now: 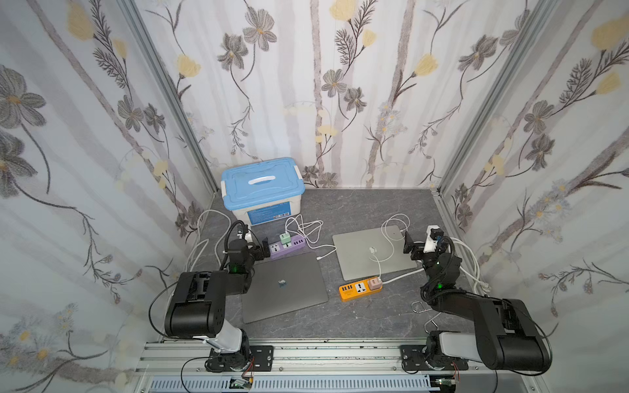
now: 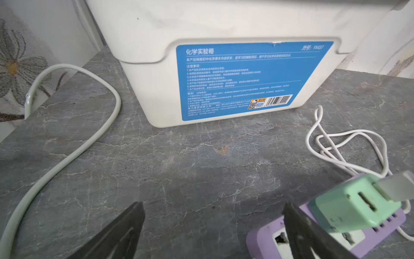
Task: Unplug the laptop charger
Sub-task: Remove the charging cable from the laptop.
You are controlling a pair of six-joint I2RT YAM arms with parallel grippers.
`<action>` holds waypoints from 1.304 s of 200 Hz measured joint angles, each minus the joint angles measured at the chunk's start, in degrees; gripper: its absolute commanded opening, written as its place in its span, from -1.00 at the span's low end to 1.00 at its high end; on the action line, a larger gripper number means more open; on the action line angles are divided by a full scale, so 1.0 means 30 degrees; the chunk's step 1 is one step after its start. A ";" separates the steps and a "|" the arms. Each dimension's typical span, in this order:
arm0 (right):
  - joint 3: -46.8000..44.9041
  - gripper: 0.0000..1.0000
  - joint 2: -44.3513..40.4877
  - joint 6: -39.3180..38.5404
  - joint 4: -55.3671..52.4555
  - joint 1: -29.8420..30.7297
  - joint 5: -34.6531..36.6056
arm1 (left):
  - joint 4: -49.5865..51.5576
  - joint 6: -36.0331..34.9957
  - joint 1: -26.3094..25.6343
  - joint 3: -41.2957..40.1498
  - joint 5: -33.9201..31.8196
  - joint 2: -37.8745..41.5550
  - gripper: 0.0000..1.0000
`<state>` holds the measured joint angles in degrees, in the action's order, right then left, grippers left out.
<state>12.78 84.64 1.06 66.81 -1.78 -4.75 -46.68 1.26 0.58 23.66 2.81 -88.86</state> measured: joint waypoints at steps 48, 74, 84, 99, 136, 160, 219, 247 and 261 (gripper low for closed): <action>-0.0029 0.99 0.0000 0.0000 0.0015 0.0000 0.0000 | 0.0000 0.0000 0.0007 0.0000 0.0000 0.0000 1.00; -0.0029 0.99 0.0000 0.0000 0.0015 0.0000 0.0000 | 0.0000 0.0000 0.0007 0.0000 0.0000 0.0000 1.00; -0.0029 0.99 0.0000 0.0000 0.0015 0.0000 0.0000 | 0.0000 0.0000 0.0007 0.0000 0.0000 0.0000 1.00; -0.0029 0.99 0.0000 0.0000 0.0015 0.0000 0.0000 | 0.0000 0.0000 0.0007 0.0000 0.0000 0.0000 1.00; -0.0051 0.99 0.0000 0.0007 0.0015 0.0000 0.0000 | 0.0000 0.0000 0.0007 0.0000 0.0000 0.0000 0.97; 0.0051 0.99 -0.0051 0.0007 -0.0102 0.0000 -0.0007 | 0.0597 0.0000 0.0007 0.0219 0.0000 0.0197 0.93; 0.0058 0.99 -0.2543 -0.0007 -0.1370 0.0000 -0.0007 | 0.4138 -0.0117 -0.0051 0.1399 -0.0313 0.3395 0.87; 0.0029 0.99 -0.4758 0.0007 -0.2798 0.0000 0.0168 | 0.5122 -0.0117 -0.0444 0.0685 -0.1625 0.5552 0.87; 0.0226 0.99 -0.5741 0.0255 -0.3869 0.0000 0.0342 | 0.5523 -0.0124 -0.0801 0.0532 -0.2368 0.6579 0.86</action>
<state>13.45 67.42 1.83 55.20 -1.78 -3.73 -30.11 0.89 -1.83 25.26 -4.29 -69.12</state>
